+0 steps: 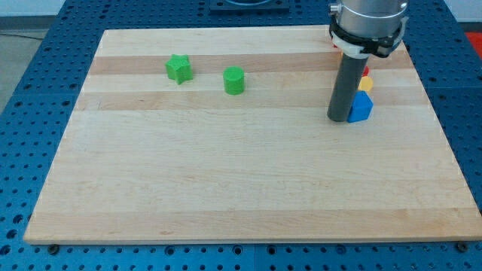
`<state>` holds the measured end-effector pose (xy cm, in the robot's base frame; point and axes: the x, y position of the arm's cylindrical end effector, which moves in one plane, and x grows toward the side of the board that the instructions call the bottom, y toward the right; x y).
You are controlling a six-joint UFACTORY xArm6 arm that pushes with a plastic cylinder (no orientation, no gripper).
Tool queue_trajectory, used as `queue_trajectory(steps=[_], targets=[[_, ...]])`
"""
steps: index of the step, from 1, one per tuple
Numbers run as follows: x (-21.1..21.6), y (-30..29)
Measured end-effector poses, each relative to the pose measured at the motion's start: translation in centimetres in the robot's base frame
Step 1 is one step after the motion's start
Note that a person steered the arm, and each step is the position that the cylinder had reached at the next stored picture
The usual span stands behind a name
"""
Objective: Push the green circle diagonally below to the blue cube
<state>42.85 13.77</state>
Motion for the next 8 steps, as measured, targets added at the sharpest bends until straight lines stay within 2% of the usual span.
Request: queue_trajectory(steps=[1, 2, 4, 5, 6, 8], targets=[[0.0, -2.0], [-2.1, -8.1], [-12.6, -13.6], [-13.5, -20.0], [-11.5, -21.2], [-8.6, -15.8]])
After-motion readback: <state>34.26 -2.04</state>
